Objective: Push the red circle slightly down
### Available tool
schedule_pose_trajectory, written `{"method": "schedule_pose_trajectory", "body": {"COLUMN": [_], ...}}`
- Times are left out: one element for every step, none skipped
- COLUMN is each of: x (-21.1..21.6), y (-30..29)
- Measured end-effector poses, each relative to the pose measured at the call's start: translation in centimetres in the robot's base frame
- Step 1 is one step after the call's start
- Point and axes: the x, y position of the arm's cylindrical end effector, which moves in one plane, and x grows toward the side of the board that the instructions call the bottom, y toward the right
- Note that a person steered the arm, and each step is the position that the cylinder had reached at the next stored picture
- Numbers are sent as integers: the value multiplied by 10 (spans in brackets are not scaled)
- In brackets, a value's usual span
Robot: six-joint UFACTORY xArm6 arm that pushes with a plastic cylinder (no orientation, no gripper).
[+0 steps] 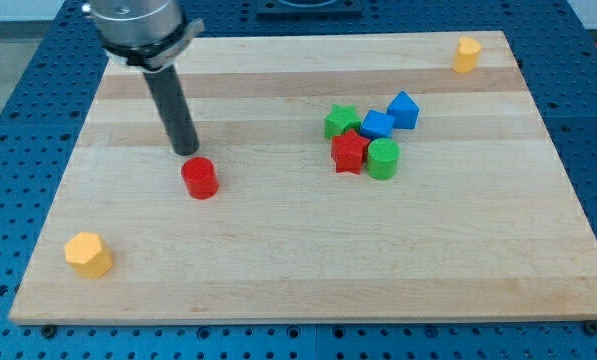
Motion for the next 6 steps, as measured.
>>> {"method": "schedule_pose_trajectory", "body": {"x": [1,8,19,34,43,47], "y": [14,15,15,15,15,15]}}
